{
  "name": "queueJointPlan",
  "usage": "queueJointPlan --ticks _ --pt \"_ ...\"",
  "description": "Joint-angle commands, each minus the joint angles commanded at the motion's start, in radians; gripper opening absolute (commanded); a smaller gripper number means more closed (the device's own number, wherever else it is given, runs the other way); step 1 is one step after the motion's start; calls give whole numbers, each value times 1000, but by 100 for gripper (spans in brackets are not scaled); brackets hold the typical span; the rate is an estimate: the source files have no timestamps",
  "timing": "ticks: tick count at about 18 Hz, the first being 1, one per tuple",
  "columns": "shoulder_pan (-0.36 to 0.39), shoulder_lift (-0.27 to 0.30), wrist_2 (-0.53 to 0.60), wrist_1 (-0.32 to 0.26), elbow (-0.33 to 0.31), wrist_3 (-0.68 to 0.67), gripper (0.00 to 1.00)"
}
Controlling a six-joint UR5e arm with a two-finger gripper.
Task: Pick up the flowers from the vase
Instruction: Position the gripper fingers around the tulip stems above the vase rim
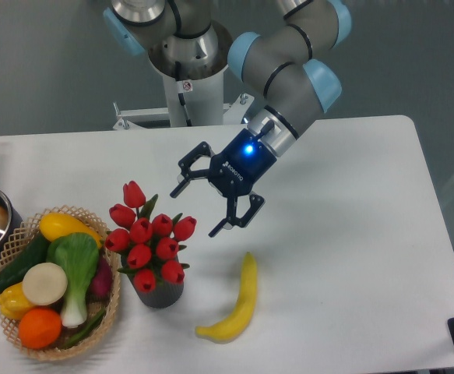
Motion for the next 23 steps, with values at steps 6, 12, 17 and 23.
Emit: queueJointPlan --ticks 6,12,17,23 --pt "-29 -28 0 39 8 2 100" --pt "-55 -52 3 39 18 44 100" --pt "-78 -63 11 39 29 44 100" --pt "-92 -75 37 45 35 46 100"
